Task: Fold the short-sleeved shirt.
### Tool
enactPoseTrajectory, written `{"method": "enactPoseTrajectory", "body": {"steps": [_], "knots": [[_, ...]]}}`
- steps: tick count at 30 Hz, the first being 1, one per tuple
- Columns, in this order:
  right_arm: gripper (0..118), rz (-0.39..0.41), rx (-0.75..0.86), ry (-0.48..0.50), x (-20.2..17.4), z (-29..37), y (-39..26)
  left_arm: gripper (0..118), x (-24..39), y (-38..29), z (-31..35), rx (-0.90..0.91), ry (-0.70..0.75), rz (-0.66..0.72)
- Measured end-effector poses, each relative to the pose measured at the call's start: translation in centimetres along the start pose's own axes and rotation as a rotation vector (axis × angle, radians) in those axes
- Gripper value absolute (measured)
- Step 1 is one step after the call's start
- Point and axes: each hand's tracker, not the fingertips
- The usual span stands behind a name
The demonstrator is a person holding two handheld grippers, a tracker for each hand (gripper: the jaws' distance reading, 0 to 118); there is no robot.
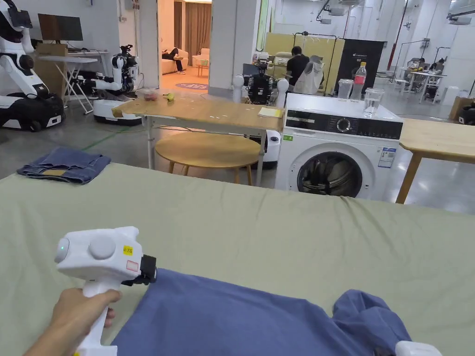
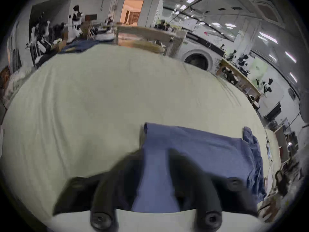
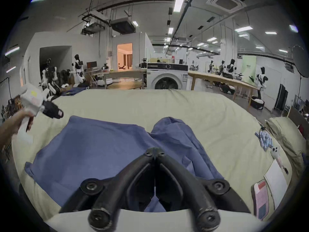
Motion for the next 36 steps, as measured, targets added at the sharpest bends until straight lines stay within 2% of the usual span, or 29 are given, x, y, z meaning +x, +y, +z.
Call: {"method": "enactPoseTrajectory", "body": {"steps": [1,4,10,11,13,14,15,16,21,23,24,25,26,29,31,32,36], "knots": [[0,0.005,-0.016,-0.008,0.3,-0.3,-0.1,48,-0.2,1.0,-1.3,-0.027,-0.007,0.013],[0,0.001,-0.058,-0.020,1.3,-1.1,-0.4,65,0.6,2.3,-4.1,-0.067,-0.003,0.013],[0,-0.002,-0.101,-0.050,2.7,-1.9,-1.2,66,1.2,2.9,-10.9,-0.194,0.156,-0.090],[0,-0.001,-0.110,-0.054,2.9,-2.0,-1.4,65,1.9,2.5,-10.8,-0.150,0.163,-0.141],[0,-0.015,-0.123,-0.058,3.5,-2.2,-1.6,56,3.2,1.8,-10.6,-0.114,0.222,-0.222],[0,-0.028,-0.128,-0.058,3.8,-2.3,-1.7,42,3.7,1.5,-10.6,-0.108,0.230,-0.264],[0,-0.037,-0.133,-0.059,4.1,-2.3,-1.8,10,4.0,1.5,-10.4,-0.101,0.206,-0.271],[0,-0.043,-0.134,-0.063,4.4,-2.4,-1.8,0,4.7,0.9,-9.0,-0.088,0.190,-0.273],[2,-0.064,-0.138,-0.087,7.1,-2.6,-0.3,0,5.0,-0.3,-5.9,-0.044,0.152,-0.257],[20,-0.072,-0.149,-0.088,9.1,-3.5,1.1,0,4.9,-0.9,-3.5,-0.008,0.116,-0.238],[39,-0.070,-0.178,-0.086,10.0,-4.3,1.8,0,4.5,-1.1,-2.4,0.013,0.102,-0.235],[50,-0.079,-0.210,-0.087,11.0,-5.4,2.5,0,4.5,-1.6,-1.0,0.025,0.111,-0.244],[55,-0.096,-0.220,-0.090,11.8,-6.4,3.0,0,4.5,-2.1,0.2,0.044,0.113,-0.251],[55,-0.098,-0.297,-0.076,13.7,-10.1,4.4,0,3.8,-3.5,3.2,0.080,0.118,-0.254],[55,-0.061,-0.339,-0.095,14.0,-12.5,5.0,0,3.4,-4.4,4.5,0.084,0.117,-0.241],[55,-0.051,-0.375,-0.071,14.1,-13.8,5.2,0,3.0,-4.6,4.6,0.085,0.117,-0.240],[55,-0.103,-0.499,0.000,14.1,-18.2,4.9,0,2.4,-5.8,5.2,0.072,0.113,-0.222]]}}
